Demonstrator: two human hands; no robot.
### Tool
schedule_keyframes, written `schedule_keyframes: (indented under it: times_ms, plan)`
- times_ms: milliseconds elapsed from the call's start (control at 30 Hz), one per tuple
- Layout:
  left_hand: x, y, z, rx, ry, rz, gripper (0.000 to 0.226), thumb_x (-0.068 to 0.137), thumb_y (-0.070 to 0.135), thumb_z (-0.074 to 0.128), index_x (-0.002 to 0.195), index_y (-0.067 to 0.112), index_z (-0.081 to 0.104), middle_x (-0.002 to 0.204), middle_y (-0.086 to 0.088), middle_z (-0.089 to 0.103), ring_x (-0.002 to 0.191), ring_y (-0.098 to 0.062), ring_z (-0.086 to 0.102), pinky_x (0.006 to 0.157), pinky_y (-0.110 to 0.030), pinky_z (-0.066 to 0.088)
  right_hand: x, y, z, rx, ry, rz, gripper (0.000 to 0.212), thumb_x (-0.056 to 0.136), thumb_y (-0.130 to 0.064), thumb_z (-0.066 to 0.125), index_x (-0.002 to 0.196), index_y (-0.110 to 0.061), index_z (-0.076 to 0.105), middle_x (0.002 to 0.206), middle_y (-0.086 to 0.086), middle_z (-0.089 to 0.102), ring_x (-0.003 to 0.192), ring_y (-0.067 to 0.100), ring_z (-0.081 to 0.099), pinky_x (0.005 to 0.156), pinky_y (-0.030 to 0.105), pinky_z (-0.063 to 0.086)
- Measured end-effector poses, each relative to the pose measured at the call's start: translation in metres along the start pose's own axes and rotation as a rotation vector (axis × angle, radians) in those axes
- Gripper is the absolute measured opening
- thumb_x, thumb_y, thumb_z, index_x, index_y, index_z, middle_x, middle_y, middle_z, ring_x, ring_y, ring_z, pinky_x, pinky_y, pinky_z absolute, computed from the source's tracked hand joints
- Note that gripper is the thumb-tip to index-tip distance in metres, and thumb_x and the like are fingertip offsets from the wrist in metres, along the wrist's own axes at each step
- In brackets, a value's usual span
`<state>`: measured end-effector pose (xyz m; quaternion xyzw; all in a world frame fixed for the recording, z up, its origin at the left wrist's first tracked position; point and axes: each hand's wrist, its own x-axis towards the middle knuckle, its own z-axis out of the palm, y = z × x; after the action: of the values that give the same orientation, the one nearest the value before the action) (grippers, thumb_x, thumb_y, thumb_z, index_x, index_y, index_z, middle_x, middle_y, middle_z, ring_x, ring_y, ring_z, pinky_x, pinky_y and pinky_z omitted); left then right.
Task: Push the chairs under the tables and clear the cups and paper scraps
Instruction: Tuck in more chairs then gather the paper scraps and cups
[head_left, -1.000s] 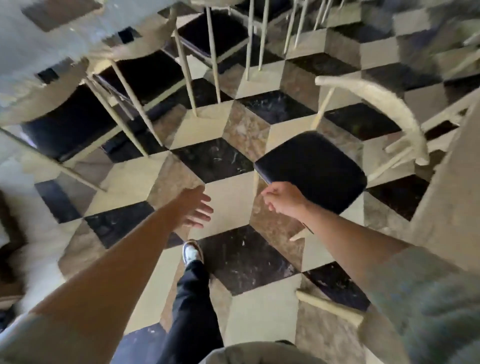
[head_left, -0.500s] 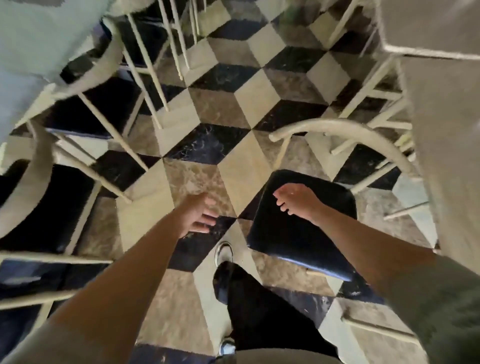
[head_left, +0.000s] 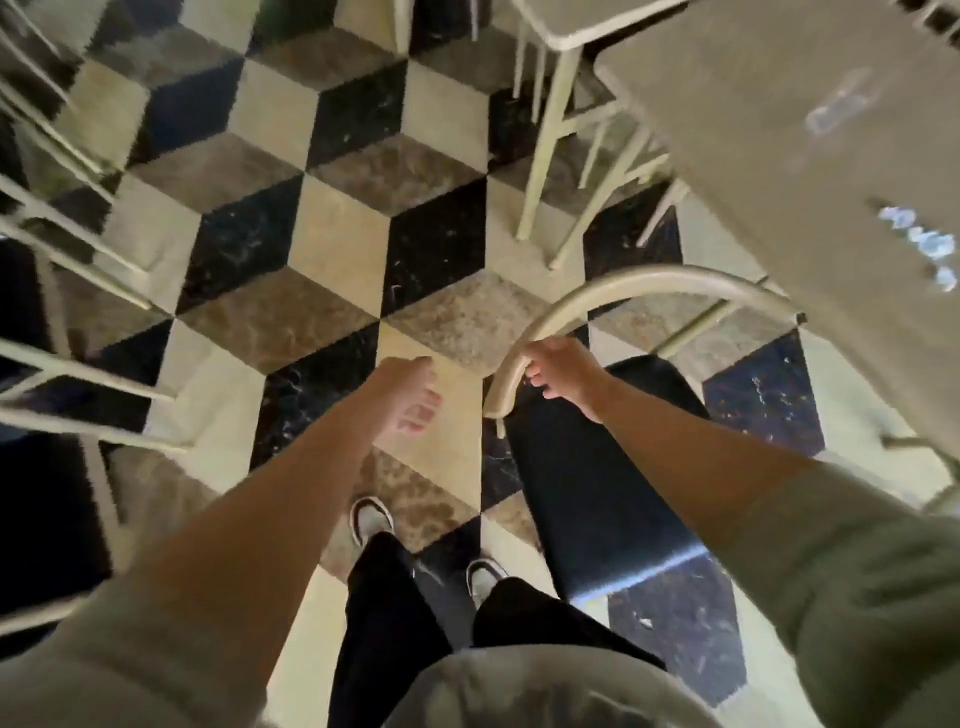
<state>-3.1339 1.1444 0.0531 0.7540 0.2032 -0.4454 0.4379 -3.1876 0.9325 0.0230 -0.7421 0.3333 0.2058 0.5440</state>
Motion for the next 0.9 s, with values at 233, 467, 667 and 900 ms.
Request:
schedule_keyframes:
  times_ms: [233, 467, 667, 900]
  plan:
    - [0.085, 0.114, 0.015, 0.446, -0.208, 0.129, 0.034, 0.101, 0.036, 0.049, 0.115, 0.010, 0.064, 0.114, -0.013, 0.073, 0.103, -0.032, 0.071, 0.088, -0.043, 0.060, 0.047, -0.014, -0.003, 0.116, 0.234, 0.259, 0.025, 0.098, -0.035, 0.060, 0.087, -0.013, 0.066, 0.082, 0.004, 0.063, 0.074, 0.021, 0.059, 0.073, 0.037, 0.054]
    - [0.137, 0.197, 0.087, 0.803, -0.279, 0.294, 0.049, 0.097, 0.058, 0.050, 0.116, 0.016, 0.067, 0.116, -0.009, 0.071, 0.103, -0.029, 0.069, 0.101, -0.048, 0.052, 0.071, -0.004, 0.004, 0.389, 0.340, 0.284, 0.024, 0.089, -0.031, 0.070, 0.102, -0.012, 0.076, 0.090, 0.005, 0.075, 0.081, 0.021, 0.071, 0.069, 0.034, 0.058]
    - [0.155, 0.250, 0.203, 1.043, -0.370, 0.491, 0.054, 0.086, 0.074, 0.047, 0.094, 0.024, 0.063, 0.104, -0.007, 0.070, 0.097, -0.029, 0.066, 0.092, -0.045, 0.054, 0.115, 0.002, 0.022, 0.822, 0.344, 0.322, 0.076, 0.081, -0.031, 0.080, 0.141, -0.015, 0.037, 0.112, 0.005, 0.062, 0.099, 0.024, 0.064, 0.073, 0.033, 0.055]
    - [0.177, 0.245, 0.299, 1.222, -0.411, 0.732, 0.073, 0.081, 0.051, 0.071, 0.141, 0.015, 0.051, 0.119, -0.001, 0.056, 0.109, -0.026, 0.059, 0.082, -0.038, 0.044, 0.129, 0.009, 0.036, 0.884, 0.398, 0.322, 0.082, 0.081, -0.028, 0.068, 0.151, -0.022, 0.026, 0.110, 0.002, 0.065, 0.089, 0.015, 0.062, 0.066, 0.024, 0.050]
